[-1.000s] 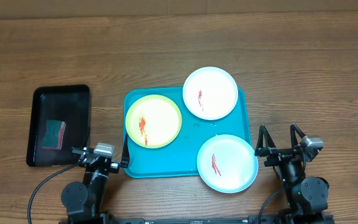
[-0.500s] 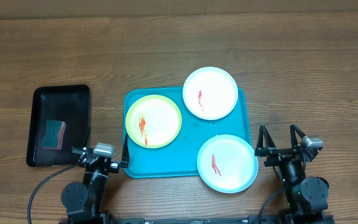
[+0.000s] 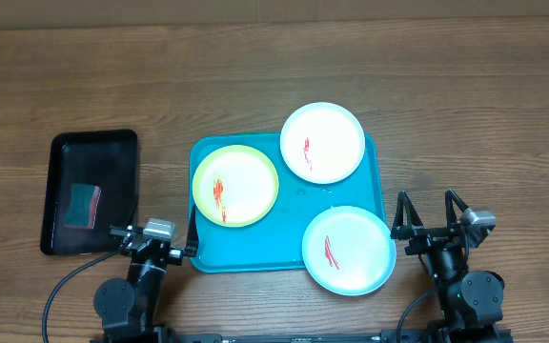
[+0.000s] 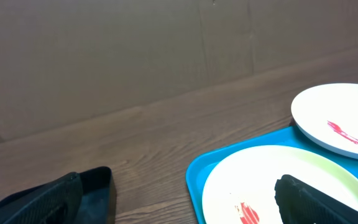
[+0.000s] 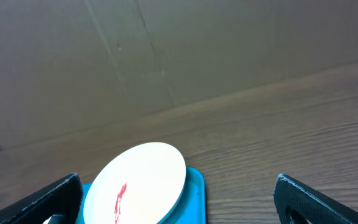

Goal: Clean dirty plates on tray and stack at the side

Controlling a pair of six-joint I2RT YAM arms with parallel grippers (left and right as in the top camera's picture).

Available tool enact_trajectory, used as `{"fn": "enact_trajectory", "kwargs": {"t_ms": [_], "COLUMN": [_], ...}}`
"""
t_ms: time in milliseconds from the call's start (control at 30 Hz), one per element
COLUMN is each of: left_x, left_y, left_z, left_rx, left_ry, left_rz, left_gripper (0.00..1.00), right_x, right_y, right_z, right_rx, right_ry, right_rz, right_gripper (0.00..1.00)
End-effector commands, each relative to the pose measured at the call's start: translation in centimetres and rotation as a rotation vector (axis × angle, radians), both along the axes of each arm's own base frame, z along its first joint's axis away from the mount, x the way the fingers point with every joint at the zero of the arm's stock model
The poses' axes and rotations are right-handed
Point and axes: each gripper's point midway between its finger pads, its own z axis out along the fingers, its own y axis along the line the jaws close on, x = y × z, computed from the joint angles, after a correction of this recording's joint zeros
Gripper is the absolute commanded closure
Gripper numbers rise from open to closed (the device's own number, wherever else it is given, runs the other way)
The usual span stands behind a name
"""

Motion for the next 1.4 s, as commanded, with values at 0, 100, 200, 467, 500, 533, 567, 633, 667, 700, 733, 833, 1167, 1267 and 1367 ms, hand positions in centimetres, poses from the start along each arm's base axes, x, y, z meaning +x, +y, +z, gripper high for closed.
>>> {"fn": "enact_trajectory", "kwargs": {"t_ms": [0, 100, 200, 467, 500, 533, 567, 633, 667, 700, 733, 833, 1167, 1267, 1367], "left_x": [0.01, 0.01, 0.01, 0.01, 0.01, 0.01, 0.01, 0.01, 0.01, 0.01, 0.01, 0.01, 0.01, 0.01, 0.0], "left_y": [0.33, 0.33, 0.33, 0.33, 0.33, 0.33, 0.33, 0.33, 0.33, 0.33, 0.33, 0.33, 0.32, 0.33, 0.26], "left_z": [0.01, 0.01, 0.01, 0.01, 0.01, 0.01, 0.01, 0.0, 0.01, 0.02, 0.01, 0.01, 0.02, 0.05, 0.03], "left_rx": [-0.013, -0.013, -0.013, -0.013, -0.013, -0.013, -0.013, -0.013, -0.013, -0.013, -0.013, -0.013, -0.013, -0.012, -0.013], "left_ry": [-0.003, -0.003, -0.003, -0.003, -0.003, -0.003, -0.003, -0.003, -0.003, -0.003, -0.003, -0.003, -0.003, -0.005, -0.004], "left_rz": [0.019, 0.019, 0.019, 0.019, 0.019, 0.019, 0.019, 0.019, 0.019, 0.019, 0.019, 0.019, 0.018, 0.018, 0.014], "left_gripper": [0.0, 0.0, 0.0, 0.0, 0.0, 0.0, 0.0, 0.0, 0.0, 0.0, 0.0, 0.0, 0.0, 0.0, 0.0], "right_x": [0.01, 0.01, 0.01, 0.01, 0.01, 0.01, 0.01, 0.01, 0.01, 0.01, 0.01, 0.01, 0.09, 0.08, 0.08], "right_y": [0.0, 0.0, 0.0, 0.0, 0.0, -0.01, 0.0, 0.0, 0.0, -0.01, 0.0, 0.0, -0.57, -0.56, -0.51], "right_z": [-0.23, -0.23, -0.23, -0.23, -0.22, -0.23, -0.23, -0.23, -0.23, -0.22, -0.22, -0.22, -0.12, -0.14, -0.14], "right_rx": [0.0, 0.0, 0.0, 0.0, 0.0, 0.0, 0.0, 0.0, 0.0, 0.0, 0.0, 0.0, 0.0, 0.0, 0.0], "right_ry": [-0.001, -0.001, -0.001, -0.001, -0.002, -0.001, -0.001, -0.001, -0.001, -0.002, -0.002, -0.002, -0.006, -0.005, -0.005], "right_rz": [-0.002, -0.002, -0.002, -0.002, -0.002, -0.002, -0.002, -0.002, -0.002, -0.002, -0.002, -0.002, -0.035, -0.035, -0.032], "right_gripper": [0.0, 0.0, 0.0, 0.0, 0.0, 0.0, 0.0, 0.0, 0.0, 0.0, 0.0, 0.0, 0.0, 0.0, 0.0]}}
